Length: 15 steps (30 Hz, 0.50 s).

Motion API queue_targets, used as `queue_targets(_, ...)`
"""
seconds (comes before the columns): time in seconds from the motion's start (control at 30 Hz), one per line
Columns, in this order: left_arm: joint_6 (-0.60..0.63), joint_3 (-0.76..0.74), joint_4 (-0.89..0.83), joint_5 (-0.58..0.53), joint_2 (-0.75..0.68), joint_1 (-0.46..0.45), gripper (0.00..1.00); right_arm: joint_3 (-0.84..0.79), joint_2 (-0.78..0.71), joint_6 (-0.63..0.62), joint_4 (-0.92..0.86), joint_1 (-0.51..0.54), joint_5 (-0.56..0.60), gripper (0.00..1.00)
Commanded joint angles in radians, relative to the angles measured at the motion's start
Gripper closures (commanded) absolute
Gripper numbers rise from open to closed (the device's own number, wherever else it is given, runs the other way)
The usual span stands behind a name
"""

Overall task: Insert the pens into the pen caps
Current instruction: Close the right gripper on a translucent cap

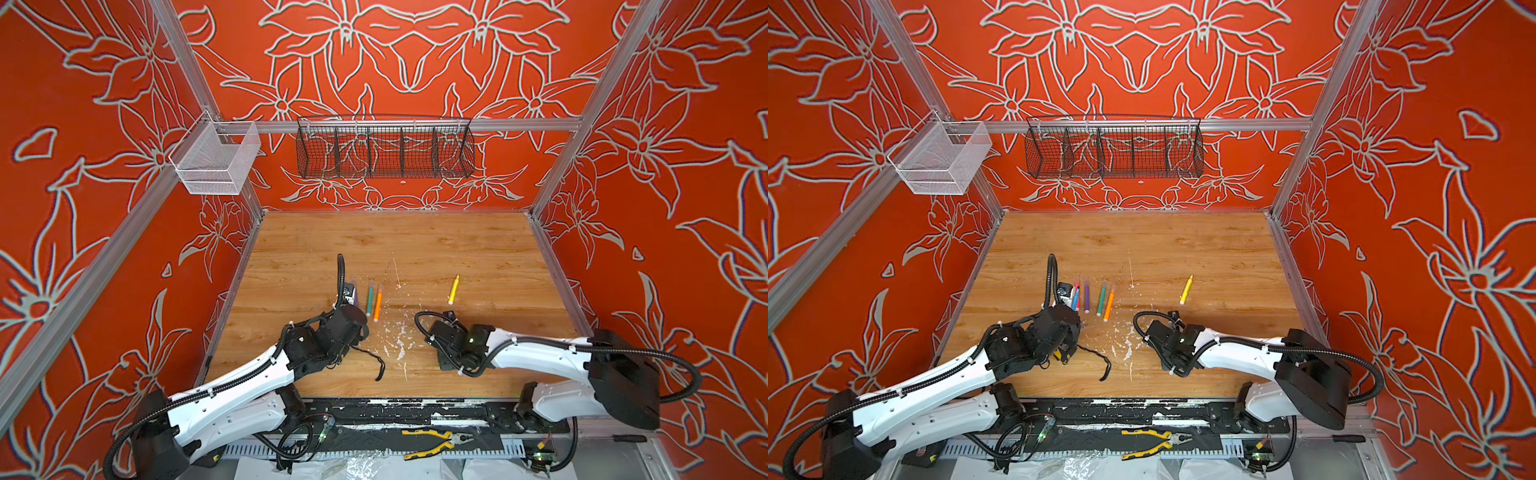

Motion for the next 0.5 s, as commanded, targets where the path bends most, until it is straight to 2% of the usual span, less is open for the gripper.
queue_targets(0.0,-0.019,-0.002,0.001,-0.018,-0.01,-0.006,1.0,-0.009,-0.02,0.037,-0.061,0.016,0.015,0.65)
queue_targets(0.23,-0.019,-0.004,0.001,-0.016,-0.013,-0.006,1.0,-0.033,-0.015,0.05,-0.032,0.019,0.019,0.65)
queue_targets(0.47,-0.019,-0.004,0.0,-0.015,-0.013,-0.006,1.0,-0.034,0.025,0.052,0.004,0.019,0.007,0.77)
